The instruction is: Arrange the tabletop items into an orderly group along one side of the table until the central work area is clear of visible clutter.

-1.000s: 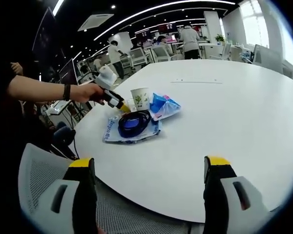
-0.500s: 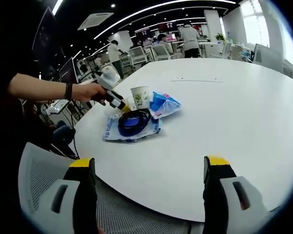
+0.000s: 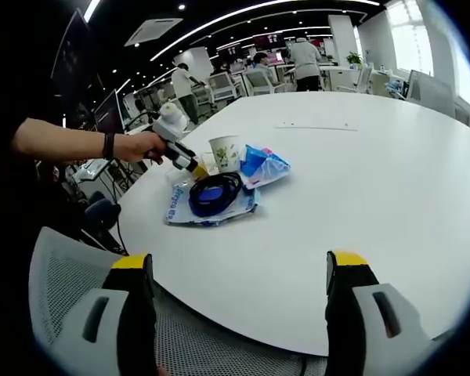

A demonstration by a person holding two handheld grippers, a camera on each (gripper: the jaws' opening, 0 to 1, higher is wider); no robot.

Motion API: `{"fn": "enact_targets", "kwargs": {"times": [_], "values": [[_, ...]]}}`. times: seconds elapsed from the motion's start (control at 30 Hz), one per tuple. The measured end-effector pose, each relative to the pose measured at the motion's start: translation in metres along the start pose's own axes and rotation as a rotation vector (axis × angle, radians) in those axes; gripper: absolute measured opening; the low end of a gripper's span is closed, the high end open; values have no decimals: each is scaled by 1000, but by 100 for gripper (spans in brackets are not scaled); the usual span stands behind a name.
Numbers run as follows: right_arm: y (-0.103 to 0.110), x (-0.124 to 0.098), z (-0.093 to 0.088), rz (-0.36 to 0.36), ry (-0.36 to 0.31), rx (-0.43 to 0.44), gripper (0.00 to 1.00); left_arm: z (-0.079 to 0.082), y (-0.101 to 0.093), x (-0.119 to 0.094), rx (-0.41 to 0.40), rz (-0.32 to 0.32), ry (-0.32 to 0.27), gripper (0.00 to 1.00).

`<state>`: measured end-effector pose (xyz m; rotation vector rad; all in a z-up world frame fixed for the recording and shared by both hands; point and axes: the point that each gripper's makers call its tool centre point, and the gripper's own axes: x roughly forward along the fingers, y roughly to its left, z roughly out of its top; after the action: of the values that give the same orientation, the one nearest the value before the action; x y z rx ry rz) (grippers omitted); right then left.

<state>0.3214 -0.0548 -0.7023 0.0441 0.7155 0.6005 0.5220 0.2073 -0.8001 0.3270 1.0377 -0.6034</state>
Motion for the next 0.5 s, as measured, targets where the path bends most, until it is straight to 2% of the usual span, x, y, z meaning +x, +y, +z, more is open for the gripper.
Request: {"fn": "enact_targets", "kwargs": {"times": [0.17, 0.5], "values": [[2, 1, -1, 5, 6, -10, 91, -3, 4, -6, -20, 3, -11, 38], [2, 1, -1, 5, 9, -14, 91, 2, 11, -18, -49, 30, -47, 38]]}}
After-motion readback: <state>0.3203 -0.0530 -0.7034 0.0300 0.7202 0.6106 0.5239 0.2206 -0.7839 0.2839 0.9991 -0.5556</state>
